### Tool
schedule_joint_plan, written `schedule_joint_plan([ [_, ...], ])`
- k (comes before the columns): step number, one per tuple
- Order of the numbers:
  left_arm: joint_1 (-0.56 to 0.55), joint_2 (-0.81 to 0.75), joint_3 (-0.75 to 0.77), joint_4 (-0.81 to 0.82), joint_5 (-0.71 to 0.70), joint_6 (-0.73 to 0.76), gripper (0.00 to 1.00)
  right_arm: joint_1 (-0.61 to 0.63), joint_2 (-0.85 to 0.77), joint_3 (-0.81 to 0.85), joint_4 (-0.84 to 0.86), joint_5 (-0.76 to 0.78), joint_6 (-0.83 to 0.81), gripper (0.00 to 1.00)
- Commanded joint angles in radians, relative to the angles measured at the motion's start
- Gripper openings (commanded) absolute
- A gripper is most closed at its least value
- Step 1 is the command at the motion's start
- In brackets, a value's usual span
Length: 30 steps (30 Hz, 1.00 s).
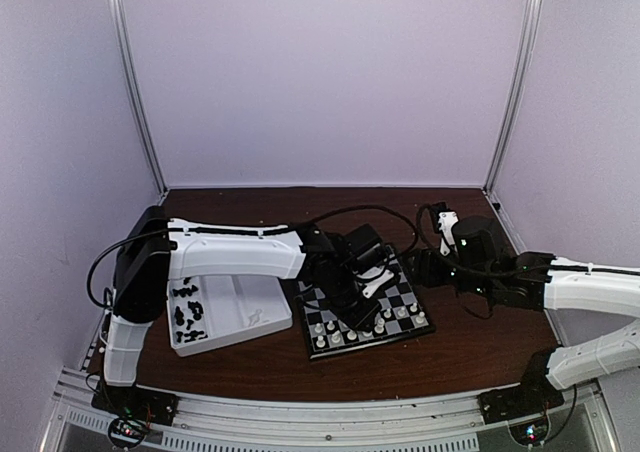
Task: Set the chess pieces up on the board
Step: Place the chess piece on the chessboard.
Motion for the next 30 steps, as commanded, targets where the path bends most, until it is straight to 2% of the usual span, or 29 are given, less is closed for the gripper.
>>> schedule_joint_plan([
  [1, 0.003, 0.018, 0.014, 0.001, -0.010, 0.014, 0.03, -0.008, -0.002, -0.020, 0.018, 0.000, 0.013, 0.66],
  [22, 0.004, 0.035, 0.024, -0.015, -0.030, 0.020, 0.04, -0.010, 0.009, -0.021, 0.025, -0.005, 0.013, 0.66],
  [30, 0.003, 0.024, 0.033, -0.025, -0.036, 0.032, 0.20, -0.011, 0.012, -0.021, 0.029, -0.012, 0.018, 0.66],
])
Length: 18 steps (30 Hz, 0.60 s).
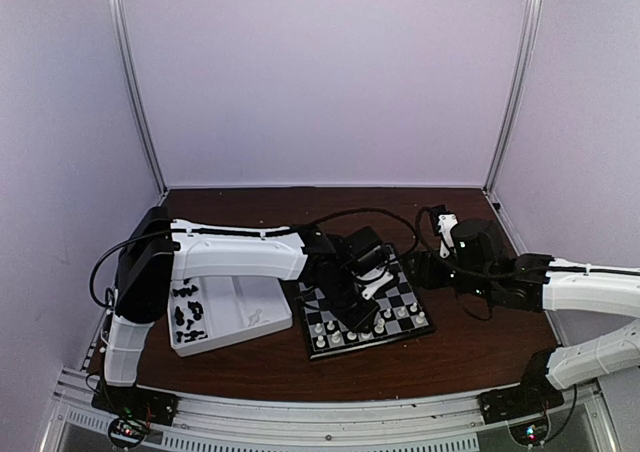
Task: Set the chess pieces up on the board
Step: Place the chess piece on the chessboard.
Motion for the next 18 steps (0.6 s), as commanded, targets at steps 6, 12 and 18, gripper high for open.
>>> schedule_joint_plan([
  [6, 0.003, -0.005, 0.052, -0.021, -0.004, 0.020, 0.27, -0.007, 0.003, 0.005, 0.011, -0.006, 0.010, 0.66],
  [12, 0.003, -0.054, 0.055, -0.041, -0.018, 0.020, 0.28, -0.007, -0.013, 0.015, -0.001, -0.007, 0.008, 0.66],
  [18, 0.010, -0.162, -0.005, -0.041, -0.116, -0.005, 0.29, -0.008, -0.049, 0.006, 0.021, -0.021, 0.000, 0.67],
])
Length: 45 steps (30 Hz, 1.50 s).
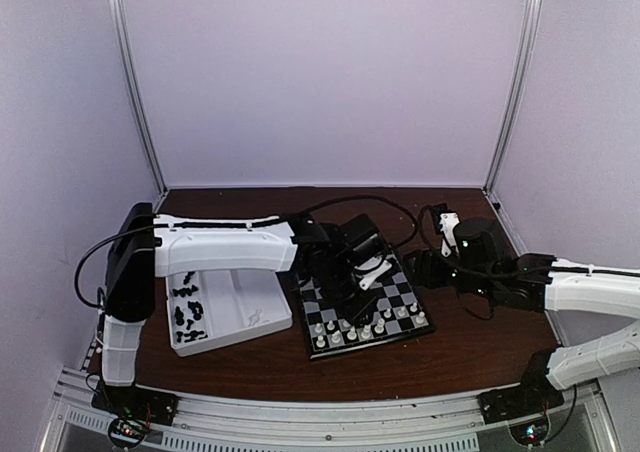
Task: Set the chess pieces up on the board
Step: Place the chess piece on the chessboard, then pick up the chess piece from the storage box.
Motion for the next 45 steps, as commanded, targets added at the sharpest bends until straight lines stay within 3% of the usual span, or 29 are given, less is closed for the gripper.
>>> schedule_joint_plan([
  [1, 0.014, -0.142, -0.044, 0.004, -0.096, -0.021, 0.29, -0.008, -0.048, -0.003, 0.041, -0.025, -0.004, 0.67],
  [8, 0.089, -0.299, -0.215, -0.020, -0.224, -0.066, 0.30, -0.008, -0.084, -0.028, 0.071, -0.047, -0.020, 0.68],
  [17, 0.264, -0.480, -0.479, -0.096, -0.279, -0.153, 0.20, -0.008, -0.047, -0.010, 0.073, -0.063, -0.022, 0.69],
  [21, 0.314, -0.485, -0.542, -0.095, -0.278, -0.168, 0.18, -0.008, -0.017, -0.007, 0.090, -0.076, -0.015, 0.69],
  [35, 0.362, -0.281, -0.472, -0.086, -0.226, -0.128, 0.19, -0.009, 0.015, 0.006, 0.084, -0.089, -0.010, 0.69],
  [45, 0.365, -0.227, -0.449, -0.086, -0.185, -0.124, 0.21, -0.009, 0.013, 0.004, 0.078, -0.086, -0.012, 0.69],
])
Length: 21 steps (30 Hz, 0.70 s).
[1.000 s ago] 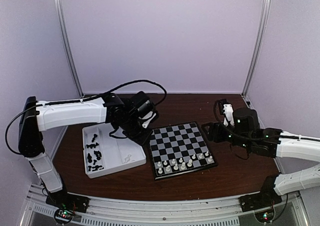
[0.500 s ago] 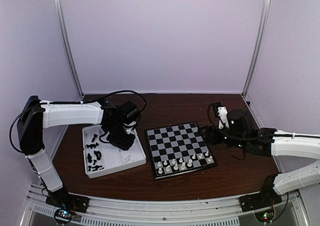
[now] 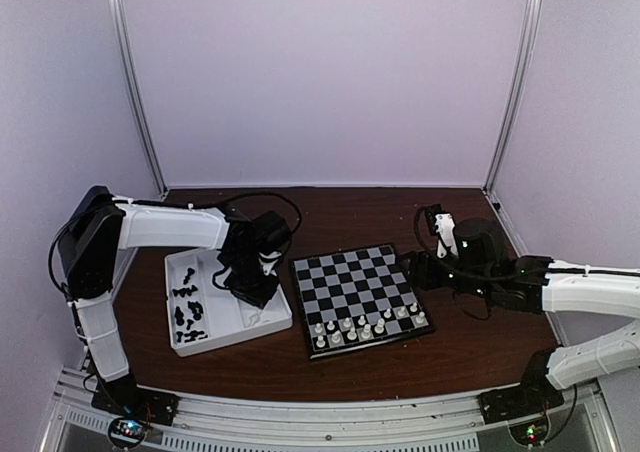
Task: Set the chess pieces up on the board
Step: Pick up the chess piece from the storage box.
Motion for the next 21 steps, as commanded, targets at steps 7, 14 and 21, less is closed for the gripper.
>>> schedule_joint_plan([
  [7, 0.007, 0.030, 0.042, -0.016, 0.053, 0.012, 0.23, -0.007, 0.000, 0.016, 0.005, 0.000, 0.002, 0.69],
  [14, 0.007, 0.032, 0.032, -0.043, 0.024, 0.004, 0.24, -0.008, -0.006, 0.009, 0.011, 0.000, 0.007, 0.68],
  [21, 0.007, 0.041, 0.034, -0.046, 0.010, 0.002, 0.19, -0.007, -0.004, 0.010, 0.012, -0.005, 0.009, 0.69],
])
